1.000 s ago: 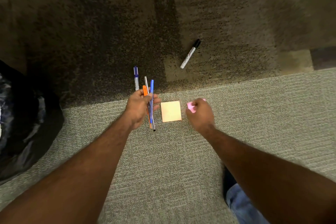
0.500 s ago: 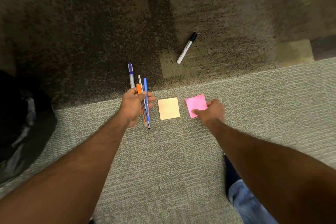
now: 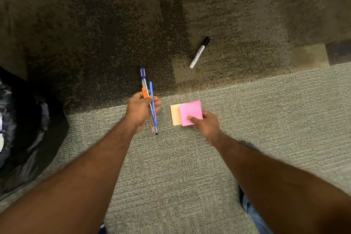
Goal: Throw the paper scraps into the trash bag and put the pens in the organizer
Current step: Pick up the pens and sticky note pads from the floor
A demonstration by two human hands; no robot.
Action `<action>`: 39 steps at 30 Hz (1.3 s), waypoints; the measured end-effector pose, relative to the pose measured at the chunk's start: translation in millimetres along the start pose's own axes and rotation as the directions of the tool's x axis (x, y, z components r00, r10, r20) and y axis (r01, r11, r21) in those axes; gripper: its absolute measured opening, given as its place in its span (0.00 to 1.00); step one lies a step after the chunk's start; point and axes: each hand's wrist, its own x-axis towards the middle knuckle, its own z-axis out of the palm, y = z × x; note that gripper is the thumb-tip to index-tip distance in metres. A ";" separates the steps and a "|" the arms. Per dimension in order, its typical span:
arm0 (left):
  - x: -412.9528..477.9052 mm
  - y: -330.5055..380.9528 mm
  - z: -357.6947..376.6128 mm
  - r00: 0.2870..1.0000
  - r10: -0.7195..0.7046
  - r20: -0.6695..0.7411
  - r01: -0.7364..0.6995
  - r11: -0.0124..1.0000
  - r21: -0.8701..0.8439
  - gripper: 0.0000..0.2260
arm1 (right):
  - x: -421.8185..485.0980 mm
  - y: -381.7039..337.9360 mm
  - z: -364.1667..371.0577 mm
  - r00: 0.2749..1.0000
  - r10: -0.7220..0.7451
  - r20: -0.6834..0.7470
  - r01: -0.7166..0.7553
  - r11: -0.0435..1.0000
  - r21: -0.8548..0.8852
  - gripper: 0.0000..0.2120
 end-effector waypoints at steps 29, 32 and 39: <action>-61.2 41.5 -17.8 0.999 0.020 -0.029 -0.020 1.000 0.018 0.06 | -60.0 -52.9 28.5 0.997 0.003 0.076 -0.026 0.954 0.299 0.19; -88.6 68.8 -16.6 0.999 0.023 -0.031 -0.023 1.000 0.012 0.06 | -93.1 -83.2 10.9 0.991 -0.050 0.126 -0.001 0.927 0.375 0.16; -164.0 162.4 -11.1 0.998 0.059 0.023 -0.058 0.998 -0.033 0.08 | -177.8 -170.1 -19.8 0.973 -0.168 0.161 0.069 0.868 0.492 0.12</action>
